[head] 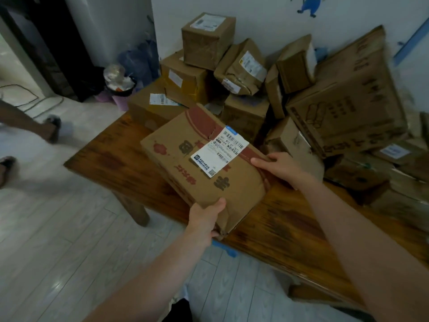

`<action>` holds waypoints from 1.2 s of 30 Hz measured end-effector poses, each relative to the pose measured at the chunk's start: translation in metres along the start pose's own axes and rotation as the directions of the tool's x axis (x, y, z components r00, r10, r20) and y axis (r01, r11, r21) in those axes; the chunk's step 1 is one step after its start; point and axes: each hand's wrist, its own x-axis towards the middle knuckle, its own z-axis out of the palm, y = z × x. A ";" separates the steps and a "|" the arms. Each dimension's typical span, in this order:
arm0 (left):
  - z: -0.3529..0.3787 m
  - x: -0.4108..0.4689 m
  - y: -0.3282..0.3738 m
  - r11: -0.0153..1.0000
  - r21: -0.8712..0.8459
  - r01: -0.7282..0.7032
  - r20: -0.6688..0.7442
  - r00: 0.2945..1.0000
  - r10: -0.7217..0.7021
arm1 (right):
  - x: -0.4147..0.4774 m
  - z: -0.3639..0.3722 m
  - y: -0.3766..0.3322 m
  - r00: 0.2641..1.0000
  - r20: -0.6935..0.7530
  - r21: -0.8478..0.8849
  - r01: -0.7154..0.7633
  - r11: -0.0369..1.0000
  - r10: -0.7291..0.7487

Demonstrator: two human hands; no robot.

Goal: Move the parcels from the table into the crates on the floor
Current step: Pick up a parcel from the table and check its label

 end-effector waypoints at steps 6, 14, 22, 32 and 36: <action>0.015 -0.031 -0.018 0.957 0.210 -0.198 0.138 0.975 0.172 | -0.055 -0.032 0.048 0.993 0.120 0.176 -0.042 0.983 0.020; 0.042 -0.051 -0.014 0.842 0.267 -0.468 0.178 0.883 0.434 | -0.112 -0.037 0.088 0.991 -0.111 0.403 0.109 0.909 -0.070; 0.050 -0.060 0.005 0.678 0.395 -0.620 0.315 0.785 0.533 | -0.132 -0.070 0.072 0.975 -0.206 0.587 0.193 0.787 -0.085; 0.086 -0.087 0.065 0.506 0.414 -0.757 0.457 0.653 0.603 | -0.153 -0.088 0.064 0.923 -0.378 0.522 0.273 0.808 -0.068; 0.092 -0.089 0.050 0.326 0.498 -0.803 0.502 0.574 0.647 | -0.148 -0.101 0.058 0.864 -0.502 0.426 0.267 0.865 -0.019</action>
